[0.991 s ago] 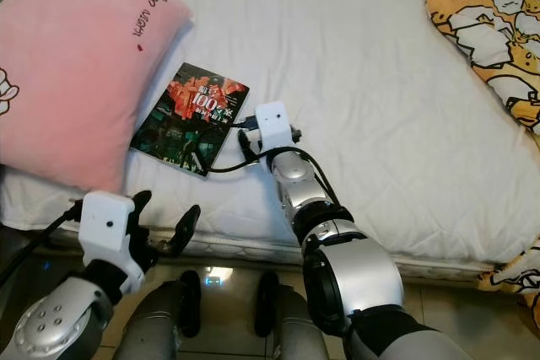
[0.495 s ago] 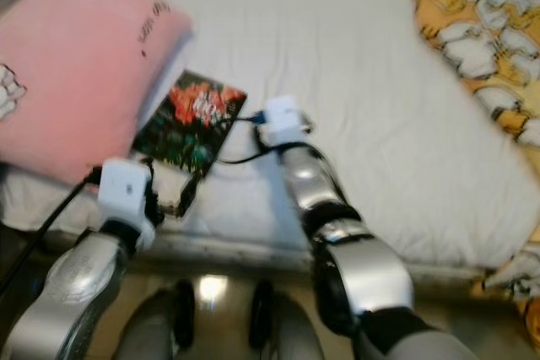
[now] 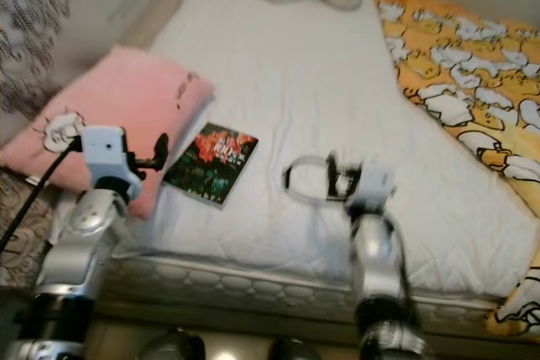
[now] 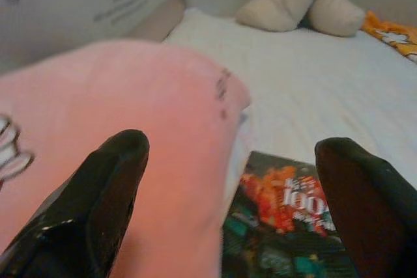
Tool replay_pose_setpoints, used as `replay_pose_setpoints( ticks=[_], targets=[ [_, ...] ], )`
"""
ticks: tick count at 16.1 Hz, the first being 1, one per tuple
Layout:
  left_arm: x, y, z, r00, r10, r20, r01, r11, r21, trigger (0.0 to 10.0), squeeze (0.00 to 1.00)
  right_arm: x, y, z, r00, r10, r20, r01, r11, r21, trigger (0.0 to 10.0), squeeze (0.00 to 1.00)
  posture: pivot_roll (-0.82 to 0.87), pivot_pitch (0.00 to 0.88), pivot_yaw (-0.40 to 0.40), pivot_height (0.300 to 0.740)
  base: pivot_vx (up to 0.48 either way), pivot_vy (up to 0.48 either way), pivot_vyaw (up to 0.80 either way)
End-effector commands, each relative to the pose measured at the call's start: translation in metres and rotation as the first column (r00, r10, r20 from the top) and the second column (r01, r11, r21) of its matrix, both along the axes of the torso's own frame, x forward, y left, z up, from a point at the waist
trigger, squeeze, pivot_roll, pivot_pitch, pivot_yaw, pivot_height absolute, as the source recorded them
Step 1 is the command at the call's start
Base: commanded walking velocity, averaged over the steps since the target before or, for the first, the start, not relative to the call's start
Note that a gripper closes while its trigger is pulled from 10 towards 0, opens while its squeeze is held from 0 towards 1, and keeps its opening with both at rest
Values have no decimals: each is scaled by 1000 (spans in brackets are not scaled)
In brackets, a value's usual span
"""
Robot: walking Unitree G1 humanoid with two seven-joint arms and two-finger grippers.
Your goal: Clean up the room
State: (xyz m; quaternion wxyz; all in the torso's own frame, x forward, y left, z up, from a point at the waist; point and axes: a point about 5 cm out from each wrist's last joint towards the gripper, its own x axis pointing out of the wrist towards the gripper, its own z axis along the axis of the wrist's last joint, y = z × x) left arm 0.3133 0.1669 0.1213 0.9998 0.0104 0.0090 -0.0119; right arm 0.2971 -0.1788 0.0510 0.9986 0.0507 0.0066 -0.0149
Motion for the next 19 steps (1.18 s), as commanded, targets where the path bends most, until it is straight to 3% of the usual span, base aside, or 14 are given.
replay_pose_setpoints(
  ticks=[1, 3, 6, 8, 10, 13, 15, 19],
  targets=[
    [2, -13, 3, 999, -23, 22, 23, 1000, 1, 10000, 0, -4, -1, 3, 999, 24, 35, -24, 1000, -6, 10000, 0, 139, 0, -27, 740, 0, -469, 0],
    [-3, -29, -7, 999, -50, 11, 50, 999, -16, 10000, 0, -19, -2, -11, 1000, -7, -9, 7, 1000, -14, 10000, 0, 98, 0, -4, 740, 0, -469, 0],
    [7, -29, -7, 998, -50, 31, 50, 999, -5, 10000, 0, -35, -16, -10, 999, -28, -33, 28, 999, -15, 10000, 0, 89, 0, -3, 740, 0, -470, 0],
    [15, -27, -7, 999, -34, 26, 35, 999, -17, 10000, 0, -32, -24, -10, 998, -26, -51, 23, 999, -49, 10000, 0, 71, 0, 2, 740, 0, -469, -606],
    [19, -37, -7, 998, -63, 27, 63, 998, -21, 10000, 0, -24, -22, -2, 999, -18, -27, 16, 998, -66, 10000, 0, 58, 0, 4, 740, 0, -469, -691],
    [27, -43, -15, 996, -90, -16, 90, 996, -1, 10000, 0, -23, -18, -3, 999, -11, -46, 8, 998, -63, 10000, 0, 51, 0, 8, 740, 0, -469, -679],
    [31, -39, -22, 996, -64, -65, 66, 997, 29, 10000, 0, -23, -11, -6, 999, -8, -53, 6, 999, -42, 10000, 0, 34, 0, 26, 740, 0, 0, -678],
    [35, -46, -18, 991, -132, -23, 133, 990, 49, 10000, 0, -28, -8, -13, 997, -29, -78, 28, 999, -15, 10000, 0, 9, 0, 48, 740, 0, 0, -681]
  ],
)
